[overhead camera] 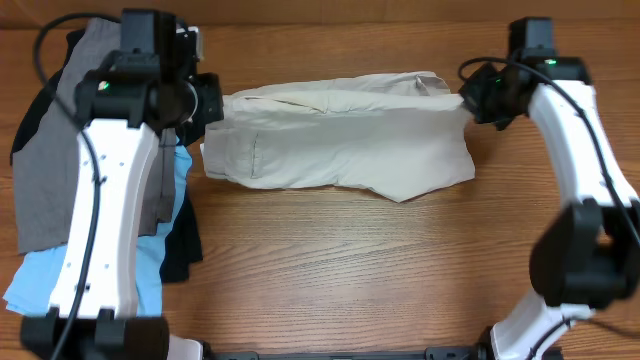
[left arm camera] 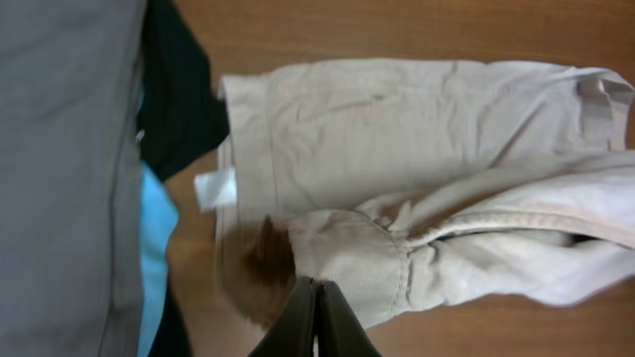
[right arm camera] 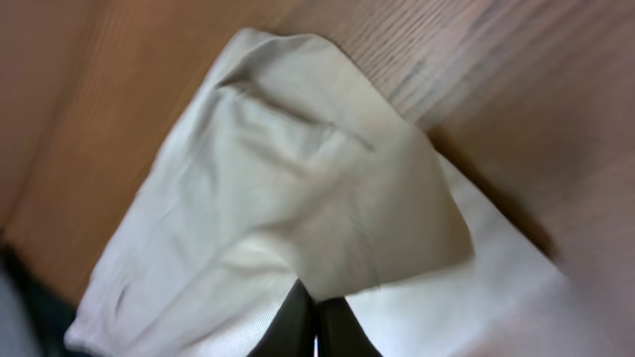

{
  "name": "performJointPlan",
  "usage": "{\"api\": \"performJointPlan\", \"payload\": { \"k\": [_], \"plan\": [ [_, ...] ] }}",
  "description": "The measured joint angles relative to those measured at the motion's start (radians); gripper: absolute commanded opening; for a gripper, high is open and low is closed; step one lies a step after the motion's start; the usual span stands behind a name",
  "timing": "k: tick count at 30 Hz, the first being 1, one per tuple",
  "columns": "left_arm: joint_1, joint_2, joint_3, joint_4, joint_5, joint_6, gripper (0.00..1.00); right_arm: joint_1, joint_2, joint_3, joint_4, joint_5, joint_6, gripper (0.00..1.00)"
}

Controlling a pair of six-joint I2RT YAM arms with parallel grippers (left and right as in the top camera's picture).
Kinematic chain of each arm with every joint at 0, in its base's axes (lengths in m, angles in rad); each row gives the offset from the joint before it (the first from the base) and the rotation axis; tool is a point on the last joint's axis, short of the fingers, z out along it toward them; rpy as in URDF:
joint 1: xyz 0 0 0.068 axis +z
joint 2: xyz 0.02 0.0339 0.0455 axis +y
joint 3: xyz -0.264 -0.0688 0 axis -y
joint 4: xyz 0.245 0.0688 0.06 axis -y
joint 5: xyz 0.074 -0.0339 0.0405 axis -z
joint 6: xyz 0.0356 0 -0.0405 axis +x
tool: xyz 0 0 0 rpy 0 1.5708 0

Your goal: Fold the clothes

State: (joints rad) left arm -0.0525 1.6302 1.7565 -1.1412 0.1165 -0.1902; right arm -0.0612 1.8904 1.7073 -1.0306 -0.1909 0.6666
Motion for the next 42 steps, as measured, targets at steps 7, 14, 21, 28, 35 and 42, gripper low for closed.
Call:
{"api": "performJointPlan", "payload": {
  "k": [7, 14, 21, 28, 35, 42],
  "plan": [
    [0.0, -0.085, 0.0, -0.198, -0.021, -0.077, 0.04, -0.005, -0.243, 0.042, -0.27, 0.008, -0.084, 0.04],
    [0.0, -0.085, 0.0, -0.397, -0.025, -0.111, 0.04, -0.005, -0.281, 0.043, -0.526, 0.016, -0.155, 0.04],
    [0.0, -0.087, 0.0, -0.535, -0.073, -0.145, 0.04, -0.005, -0.285, 0.043, -0.665, 0.01, -0.2, 0.04],
    [0.0, -0.212, -0.084, -0.53, -0.115, -0.21, 0.04, -0.005, -0.38, 0.027, -0.665, -0.024, -0.215, 0.04],
    [0.002, -0.344, -0.159, -0.536, -0.156, -0.256, 0.04, -0.004, -0.498, -0.01, -0.666, -0.065, -0.219, 0.04],
    [0.002, -0.396, -0.165, -0.52, -0.164, -0.272, 0.04, -0.003, -0.6, -0.014, -0.668, -0.04, -0.219, 0.04]
  ]
}}
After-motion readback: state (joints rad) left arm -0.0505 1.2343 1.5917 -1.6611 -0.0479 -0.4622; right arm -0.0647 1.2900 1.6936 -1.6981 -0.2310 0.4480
